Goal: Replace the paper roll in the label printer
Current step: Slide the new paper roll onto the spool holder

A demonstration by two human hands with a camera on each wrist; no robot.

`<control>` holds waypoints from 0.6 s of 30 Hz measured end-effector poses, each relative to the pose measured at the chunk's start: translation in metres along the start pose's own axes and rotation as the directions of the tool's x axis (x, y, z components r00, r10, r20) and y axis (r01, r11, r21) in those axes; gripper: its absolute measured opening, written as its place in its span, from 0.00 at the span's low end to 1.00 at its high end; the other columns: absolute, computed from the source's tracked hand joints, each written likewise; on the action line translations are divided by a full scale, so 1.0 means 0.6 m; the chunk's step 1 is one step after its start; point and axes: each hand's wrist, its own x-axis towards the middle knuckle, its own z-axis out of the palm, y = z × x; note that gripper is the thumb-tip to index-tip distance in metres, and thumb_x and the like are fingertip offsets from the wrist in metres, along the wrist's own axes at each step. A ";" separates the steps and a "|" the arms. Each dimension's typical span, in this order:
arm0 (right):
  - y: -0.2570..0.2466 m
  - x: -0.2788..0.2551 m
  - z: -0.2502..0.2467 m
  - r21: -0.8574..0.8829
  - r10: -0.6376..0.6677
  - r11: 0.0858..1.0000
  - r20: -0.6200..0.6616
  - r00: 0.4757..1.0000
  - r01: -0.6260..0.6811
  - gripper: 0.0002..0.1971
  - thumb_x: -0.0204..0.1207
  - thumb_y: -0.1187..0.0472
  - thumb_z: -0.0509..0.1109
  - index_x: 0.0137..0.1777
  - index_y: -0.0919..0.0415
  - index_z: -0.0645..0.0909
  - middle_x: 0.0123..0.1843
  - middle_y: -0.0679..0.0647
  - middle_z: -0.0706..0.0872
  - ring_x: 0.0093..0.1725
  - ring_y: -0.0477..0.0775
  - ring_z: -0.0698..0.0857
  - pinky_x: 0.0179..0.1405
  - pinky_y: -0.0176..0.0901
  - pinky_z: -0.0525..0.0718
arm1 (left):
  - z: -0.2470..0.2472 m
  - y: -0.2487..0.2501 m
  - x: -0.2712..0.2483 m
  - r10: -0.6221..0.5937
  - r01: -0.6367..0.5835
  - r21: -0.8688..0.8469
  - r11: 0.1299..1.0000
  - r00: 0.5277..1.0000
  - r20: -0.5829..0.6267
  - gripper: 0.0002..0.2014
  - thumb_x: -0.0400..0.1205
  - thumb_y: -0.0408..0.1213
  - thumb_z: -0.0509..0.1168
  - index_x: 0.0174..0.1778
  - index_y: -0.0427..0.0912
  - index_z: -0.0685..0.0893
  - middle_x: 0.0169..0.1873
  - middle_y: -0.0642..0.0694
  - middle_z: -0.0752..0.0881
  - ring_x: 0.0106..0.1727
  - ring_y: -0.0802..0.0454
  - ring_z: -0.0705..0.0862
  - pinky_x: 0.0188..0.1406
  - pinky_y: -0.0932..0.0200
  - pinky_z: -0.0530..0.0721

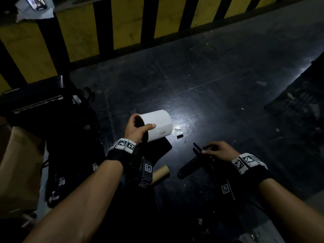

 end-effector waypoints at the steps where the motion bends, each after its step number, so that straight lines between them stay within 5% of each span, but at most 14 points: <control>1: -0.004 -0.005 -0.007 0.058 -0.005 0.998 -0.003 1.000 0.005 0.14 0.69 0.57 0.76 0.52 0.62 0.85 0.46 0.63 0.89 0.41 0.57 0.86 0.38 0.40 0.84 | 0.000 0.000 -0.002 0.003 -0.002 -0.019 1.000 1.000 0.009 0.26 0.54 0.42 0.81 0.45 0.58 0.79 0.55 0.42 0.85 0.58 0.41 0.84 0.50 0.42 0.82; 3: -0.010 -0.014 -0.028 0.130 -0.032 0.991 -0.060 0.998 0.040 0.13 0.69 0.60 0.76 0.51 0.66 0.85 0.42 0.63 0.88 0.37 0.58 0.84 0.31 0.36 0.82 | -0.001 -0.004 0.000 0.003 0.001 -0.082 0.997 0.999 0.050 0.28 0.50 0.43 0.81 0.45 0.59 0.81 0.60 0.38 0.84 0.62 0.37 0.83 0.59 0.31 0.83; 6: -0.028 -0.018 -0.068 0.280 -0.061 0.952 -0.214 0.975 0.121 0.11 0.70 0.63 0.74 0.50 0.67 0.85 0.40 0.62 0.86 0.27 0.42 0.83 0.25 0.31 0.81 | -0.003 0.010 -0.008 -0.009 0.032 -0.183 0.983 0.992 0.124 0.30 0.51 0.40 0.81 0.49 0.59 0.81 0.63 0.38 0.82 0.61 0.36 0.84 0.55 0.23 0.81; 11: -0.077 -0.005 -0.114 0.503 -0.002 0.813 -0.501 0.865 0.294 0.14 0.73 0.65 0.71 0.58 0.69 0.82 0.44 0.61 0.83 0.24 0.33 0.84 0.23 0.26 0.83 | -0.004 0.024 -0.009 0.010 0.062 -0.283 0.957 0.969 0.245 0.29 0.59 0.32 0.76 0.55 0.53 0.78 0.55 0.43 0.82 0.49 0.45 0.84 0.32 0.51 0.86; 14: -0.104 0.012 -0.116 0.516 0.009 0.783 -0.567 0.824 0.347 0.16 0.73 0.64 0.72 0.59 0.70 0.81 0.44 0.59 0.84 0.27 0.34 0.86 0.24 0.25 0.82 | -0.003 0.031 -0.009 0.028 0.061 -0.289 0.955 0.955 0.295 0.26 0.62 0.31 0.73 0.55 0.53 0.78 0.52 0.45 0.82 0.46 0.48 0.84 0.34 0.52 0.85; 18: -0.127 0.026 -0.095 0.488 -0.014 0.799 -0.569 0.822 0.351 0.17 0.72 0.62 0.73 0.59 0.69 0.82 0.49 0.61 0.86 0.43 0.51 0.86 0.30 0.30 0.86 | -0.005 0.033 -0.001 0.035 0.069 -0.292 0.954 0.941 0.337 0.28 0.63 0.30 0.72 0.58 0.52 0.77 0.52 0.46 0.83 0.45 0.50 0.86 0.40 0.49 0.85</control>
